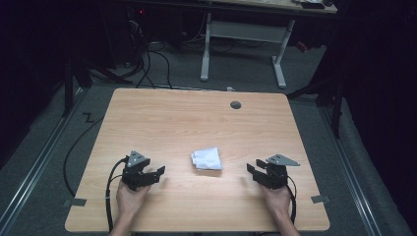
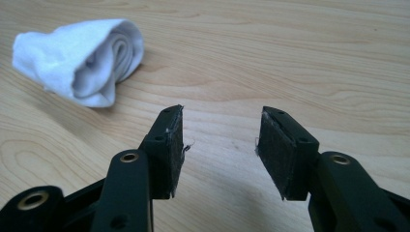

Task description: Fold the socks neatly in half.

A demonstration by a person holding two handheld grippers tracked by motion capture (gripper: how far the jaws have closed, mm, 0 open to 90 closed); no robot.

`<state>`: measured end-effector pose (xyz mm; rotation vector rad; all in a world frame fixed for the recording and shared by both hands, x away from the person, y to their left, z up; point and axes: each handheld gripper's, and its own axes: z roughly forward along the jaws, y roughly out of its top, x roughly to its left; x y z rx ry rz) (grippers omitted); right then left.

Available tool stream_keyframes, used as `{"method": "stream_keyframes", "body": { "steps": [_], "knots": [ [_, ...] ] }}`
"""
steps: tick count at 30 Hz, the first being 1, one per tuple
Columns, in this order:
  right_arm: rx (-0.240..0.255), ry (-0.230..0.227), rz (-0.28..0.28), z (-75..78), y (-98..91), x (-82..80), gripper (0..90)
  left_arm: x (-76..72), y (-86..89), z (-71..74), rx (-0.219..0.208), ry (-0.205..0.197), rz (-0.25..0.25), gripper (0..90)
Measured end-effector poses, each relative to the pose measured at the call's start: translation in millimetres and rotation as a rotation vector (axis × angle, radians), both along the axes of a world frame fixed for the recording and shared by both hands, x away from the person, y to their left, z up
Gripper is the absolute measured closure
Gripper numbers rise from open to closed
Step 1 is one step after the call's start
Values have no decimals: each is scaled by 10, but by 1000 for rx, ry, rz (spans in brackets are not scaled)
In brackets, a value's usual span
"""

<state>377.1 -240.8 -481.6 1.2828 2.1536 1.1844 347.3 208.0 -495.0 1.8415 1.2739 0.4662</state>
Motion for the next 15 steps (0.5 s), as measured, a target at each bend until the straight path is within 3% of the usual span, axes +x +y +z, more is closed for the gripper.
{"method": "stream_keyframes", "body": {
  "steps": [6, 11, 15],
  "knots": [
    [-2, 24, -39, -32, -143, 16, 482, -10, 110, -35, 24, 13, 25, 302],
    [-40, 33, -70, -86, -219, 23, 476, -16, 140, -80, 32, 25, 39, 296],
    [-82, 35, -91, -123, -271, 9, 470, -11, 139, -93, 64, 27, 48, 292]
  ]
}}
